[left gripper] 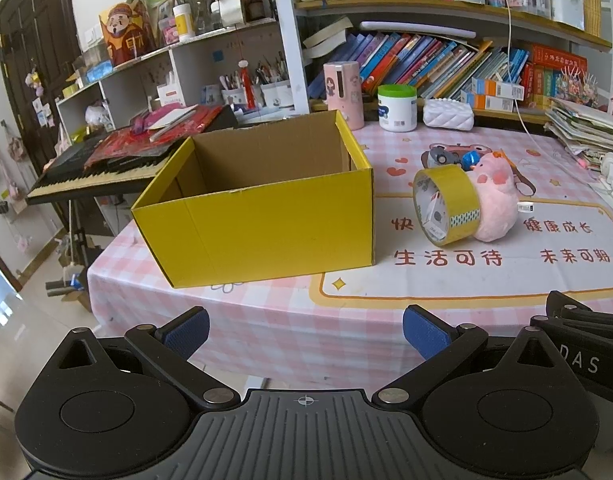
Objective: Organize objects
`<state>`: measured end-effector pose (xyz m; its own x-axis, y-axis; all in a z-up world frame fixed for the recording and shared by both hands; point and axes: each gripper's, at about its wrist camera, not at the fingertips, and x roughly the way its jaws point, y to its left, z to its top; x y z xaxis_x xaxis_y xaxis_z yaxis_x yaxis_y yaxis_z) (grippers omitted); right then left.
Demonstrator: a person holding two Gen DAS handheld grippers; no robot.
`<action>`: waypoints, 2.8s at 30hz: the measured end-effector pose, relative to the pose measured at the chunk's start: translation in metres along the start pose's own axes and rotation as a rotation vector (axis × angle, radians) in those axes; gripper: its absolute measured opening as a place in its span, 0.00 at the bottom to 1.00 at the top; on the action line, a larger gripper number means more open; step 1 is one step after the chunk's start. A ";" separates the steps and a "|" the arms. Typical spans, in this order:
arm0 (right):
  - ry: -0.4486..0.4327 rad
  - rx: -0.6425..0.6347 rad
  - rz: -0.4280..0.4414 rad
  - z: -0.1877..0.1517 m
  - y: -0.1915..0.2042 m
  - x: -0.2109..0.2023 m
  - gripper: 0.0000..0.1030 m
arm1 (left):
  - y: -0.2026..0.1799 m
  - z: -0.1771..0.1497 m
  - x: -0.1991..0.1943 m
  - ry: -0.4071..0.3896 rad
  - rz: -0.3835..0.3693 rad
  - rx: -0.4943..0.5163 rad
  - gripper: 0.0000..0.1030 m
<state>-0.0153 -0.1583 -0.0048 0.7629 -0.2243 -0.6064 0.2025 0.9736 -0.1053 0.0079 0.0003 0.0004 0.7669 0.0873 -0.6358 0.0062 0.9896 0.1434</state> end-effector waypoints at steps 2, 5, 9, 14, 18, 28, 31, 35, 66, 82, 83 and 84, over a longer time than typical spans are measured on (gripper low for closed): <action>0.000 0.000 0.000 0.000 0.000 0.000 1.00 | 0.000 0.000 0.000 0.000 0.000 0.000 1.00; 0.001 0.000 0.000 0.001 0.000 0.000 1.00 | 0.000 0.000 0.000 0.000 0.000 0.000 1.00; 0.002 0.000 0.000 0.001 0.000 -0.001 1.00 | 0.000 -0.003 0.003 0.005 -0.001 0.001 1.00; 0.027 0.006 0.002 -0.004 0.001 0.007 1.00 | -0.003 -0.004 0.007 0.021 -0.001 0.013 1.00; 0.047 0.014 0.000 -0.005 -0.001 0.011 1.00 | -0.007 -0.005 0.009 0.031 -0.009 0.022 1.00; 0.073 0.029 -0.012 -0.004 -0.014 0.019 1.00 | -0.018 -0.001 0.017 0.049 -0.056 0.026 1.00; 0.074 0.028 -0.011 -0.003 -0.018 0.022 1.00 | -0.021 0.001 0.020 0.052 -0.068 0.021 1.00; 0.074 0.021 -0.003 0.001 -0.022 0.027 1.00 | -0.025 0.004 0.024 0.053 -0.077 0.014 1.00; 0.093 -0.046 0.287 0.072 -0.073 0.145 1.00 | -0.077 0.040 0.078 0.154 0.021 -0.112 1.00; 0.038 -0.033 0.431 0.110 -0.065 0.202 0.84 | -0.069 0.042 0.078 0.178 0.120 -0.203 1.00; 0.044 -0.031 0.440 0.112 -0.063 0.206 0.84 | -0.067 0.042 0.077 0.177 0.130 -0.208 1.00; 0.050 -0.026 0.443 0.114 -0.060 0.210 0.84 | -0.065 0.043 0.076 0.177 0.137 -0.213 1.00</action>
<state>0.2026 -0.2691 -0.0362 0.7416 0.2165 -0.6349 -0.1535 0.9761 0.1536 0.0934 -0.0625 -0.0252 0.6273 0.2216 -0.7466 -0.2385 0.9673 0.0867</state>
